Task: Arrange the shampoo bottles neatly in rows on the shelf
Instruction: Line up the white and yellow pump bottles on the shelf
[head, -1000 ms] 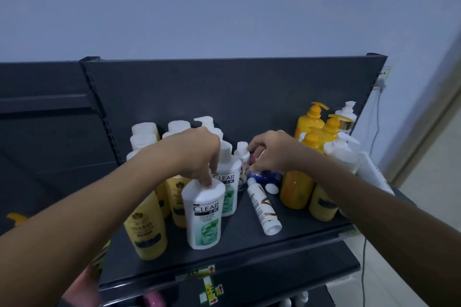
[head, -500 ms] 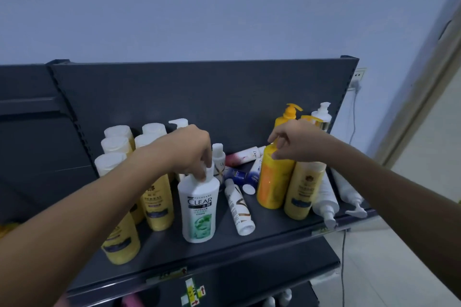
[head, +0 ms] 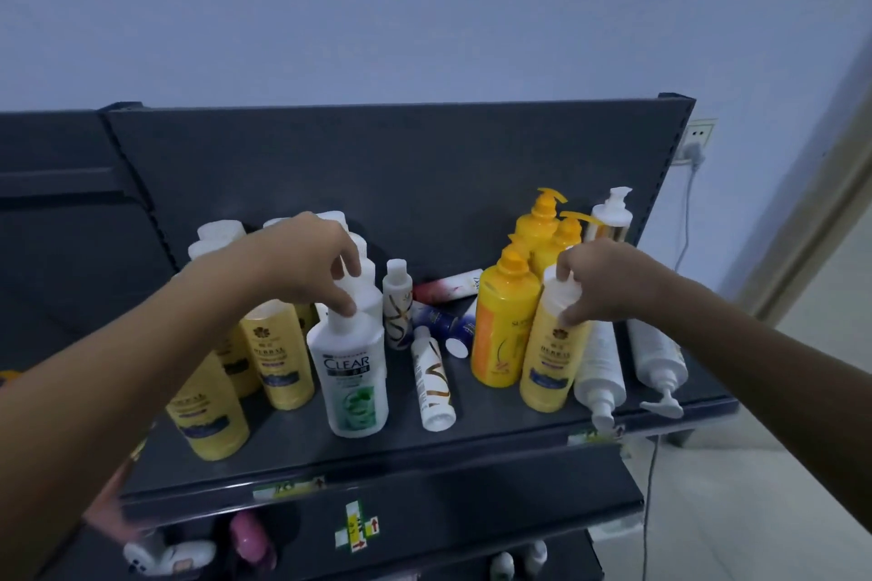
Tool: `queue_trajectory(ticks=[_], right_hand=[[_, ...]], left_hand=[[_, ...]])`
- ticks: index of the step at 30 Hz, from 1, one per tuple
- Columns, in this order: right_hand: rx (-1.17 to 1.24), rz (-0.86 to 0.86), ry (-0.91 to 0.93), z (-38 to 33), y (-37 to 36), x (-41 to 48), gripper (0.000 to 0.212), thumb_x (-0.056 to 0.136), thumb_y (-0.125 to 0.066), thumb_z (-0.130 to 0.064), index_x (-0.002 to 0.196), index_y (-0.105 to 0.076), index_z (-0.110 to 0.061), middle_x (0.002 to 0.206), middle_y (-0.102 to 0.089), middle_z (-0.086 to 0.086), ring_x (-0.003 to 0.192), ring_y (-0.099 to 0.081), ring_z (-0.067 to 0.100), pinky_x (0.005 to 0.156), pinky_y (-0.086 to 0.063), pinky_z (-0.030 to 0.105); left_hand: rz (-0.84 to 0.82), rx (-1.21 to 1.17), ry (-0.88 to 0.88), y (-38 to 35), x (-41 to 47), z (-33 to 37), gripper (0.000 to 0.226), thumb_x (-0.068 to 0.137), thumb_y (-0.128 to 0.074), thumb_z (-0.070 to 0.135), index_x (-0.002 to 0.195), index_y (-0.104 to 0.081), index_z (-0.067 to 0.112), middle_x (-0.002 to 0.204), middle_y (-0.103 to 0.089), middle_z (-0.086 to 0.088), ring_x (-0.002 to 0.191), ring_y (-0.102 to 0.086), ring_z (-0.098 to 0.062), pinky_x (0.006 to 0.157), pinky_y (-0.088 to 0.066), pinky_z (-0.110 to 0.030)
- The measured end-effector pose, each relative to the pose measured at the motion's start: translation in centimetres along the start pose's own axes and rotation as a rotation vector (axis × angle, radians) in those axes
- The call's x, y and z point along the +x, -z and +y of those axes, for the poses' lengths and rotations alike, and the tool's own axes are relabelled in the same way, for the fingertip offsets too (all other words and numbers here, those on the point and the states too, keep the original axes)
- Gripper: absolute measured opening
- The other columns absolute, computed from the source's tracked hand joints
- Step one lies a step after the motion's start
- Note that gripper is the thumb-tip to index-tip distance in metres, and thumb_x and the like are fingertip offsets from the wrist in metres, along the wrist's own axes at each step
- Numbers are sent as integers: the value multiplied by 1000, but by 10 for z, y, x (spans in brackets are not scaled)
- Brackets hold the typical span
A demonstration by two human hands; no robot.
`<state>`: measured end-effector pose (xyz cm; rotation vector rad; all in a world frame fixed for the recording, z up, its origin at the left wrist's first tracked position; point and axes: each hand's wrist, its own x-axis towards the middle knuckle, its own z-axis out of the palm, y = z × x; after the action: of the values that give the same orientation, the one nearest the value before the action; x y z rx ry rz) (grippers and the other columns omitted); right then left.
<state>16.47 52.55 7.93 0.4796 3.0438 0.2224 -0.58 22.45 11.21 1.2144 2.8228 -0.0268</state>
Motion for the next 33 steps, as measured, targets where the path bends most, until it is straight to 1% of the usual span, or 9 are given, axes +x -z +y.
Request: queue_trajectory(ticks=[3, 10, 14, 17, 21, 24, 27, 31, 33], right_hand=[[37, 27, -2, 0, -6, 0, 70, 75, -83, -54, 126, -63, -11, 115, -68, 6, 105, -63, 24, 84, -55, 36], [213, 34, -8, -11, -2, -7, 56, 65, -88, -53, 101, -80, -11, 89, -75, 1, 83, -67, 16, 69, -58, 35], [223, 41, 73, -37, 47, -20, 50, 59, -92, -51, 98, -79, -23, 83, -73, -9, 83, -67, 12, 68, -58, 33], [286, 29, 161, -68, 96, -34, 48, 52, -94, -51, 94, -82, -31, 82, -76, -17, 81, -70, 4, 70, -62, 33], [375, -45, 286, -121, 130, -43, 41, 54, -96, -49, 88, -83, -30, 76, -78, -21, 75, -74, 0, 72, -64, 32], [420, -67, 385, -166, 132, -41, 38, 58, -95, -46, 90, -84, -27, 80, -79, -18, 76, -74, 0, 68, -62, 25], [428, -28, 446, -216, 123, -29, 40, 57, -96, -47, 88, -84, -26, 80, -80, -12, 79, -74, 5, 72, -64, 34], [366, 32, 469, -272, 101, -2, 45, 53, -96, -50, 84, -83, -20, 73, -75, -5, 72, -71, 14, 56, -58, 34], [335, 53, 456, -291, 91, 11, 52, 53, -96, -50, 90, -82, -16, 80, -75, 1, 78, -70, 18, 62, -60, 35]], left_hand=[[33, 9, 33, 5, -11, -3, 48, 74, -85, 52, 115, -74, 30, 100, -72, 14, 94, -68, -9, 87, -58, -35], [69, -1, 121, 12, -49, -28, 39, 81, -80, 51, 113, -74, 28, 101, -71, 12, 94, -68, -9, 88, -58, -36], [54, 59, 159, 13, -67, -49, 41, 84, -78, 50, 117, -73, 27, 102, -71, 11, 93, -67, -10, 88, -58, -35], [38, 68, 173, 15, -78, -63, 38, 85, -77, 50, 117, -72, 29, 102, -70, 12, 93, -67, -9, 88, -58, -36], [53, 39, 191, 15, -93, -82, 36, 86, -76, 49, 116, -72, 30, 102, -71, 13, 94, -67, -9, 89, -58, -38], [72, 26, 206, 15, -103, -94, 37, 86, -75, 50, 118, -71, 31, 100, -69, 15, 95, -67, -10, 89, -59, -39], [96, 34, 212, 16, -114, -110, 36, 87, -72, 51, 118, -71, 33, 94, -65, 18, 94, -65, -9, 87, -58, -38], [122, 41, 218, 16, -127, -133, 31, 85, -71, 52, 112, -71, 37, 93, -69, 20, 91, -65, -8, 81, -59, -38], [136, 37, 211, 14, -132, -142, 30, 84, -72, 54, 109, -72, 39, 91, -69, 22, 90, -65, -7, 80, -59, -39]])
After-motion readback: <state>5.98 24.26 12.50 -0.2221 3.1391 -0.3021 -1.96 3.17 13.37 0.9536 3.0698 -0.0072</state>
